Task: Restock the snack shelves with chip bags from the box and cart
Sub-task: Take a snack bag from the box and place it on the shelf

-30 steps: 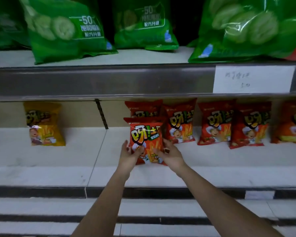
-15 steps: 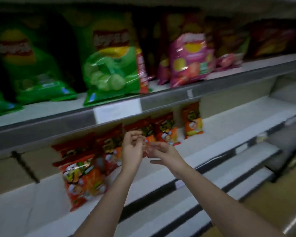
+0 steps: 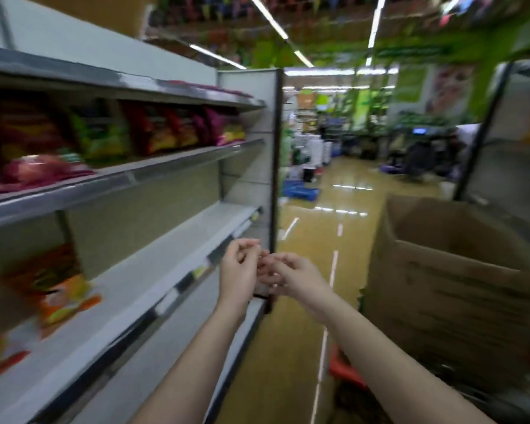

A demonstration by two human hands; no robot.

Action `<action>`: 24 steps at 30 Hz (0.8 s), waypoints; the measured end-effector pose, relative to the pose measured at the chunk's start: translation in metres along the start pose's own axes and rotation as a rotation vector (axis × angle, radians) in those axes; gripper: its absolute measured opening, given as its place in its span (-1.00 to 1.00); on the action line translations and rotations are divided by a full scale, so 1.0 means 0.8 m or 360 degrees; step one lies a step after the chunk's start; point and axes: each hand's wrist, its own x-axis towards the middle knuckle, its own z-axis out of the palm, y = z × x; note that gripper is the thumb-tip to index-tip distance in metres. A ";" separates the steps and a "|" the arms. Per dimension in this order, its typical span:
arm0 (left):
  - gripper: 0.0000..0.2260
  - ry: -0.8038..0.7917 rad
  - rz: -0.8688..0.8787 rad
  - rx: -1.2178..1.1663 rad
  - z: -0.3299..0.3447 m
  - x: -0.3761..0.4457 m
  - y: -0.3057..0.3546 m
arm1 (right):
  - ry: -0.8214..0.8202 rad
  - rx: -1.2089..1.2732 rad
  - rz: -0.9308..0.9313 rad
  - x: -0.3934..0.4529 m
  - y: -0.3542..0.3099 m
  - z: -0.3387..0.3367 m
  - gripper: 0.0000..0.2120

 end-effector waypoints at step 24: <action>-0.82 -0.1859 0.0071 0.1015 0.500 0.161 -0.083 | 0.0748 -0.1205 0.0218 0.043 -0.031 -0.522 -0.80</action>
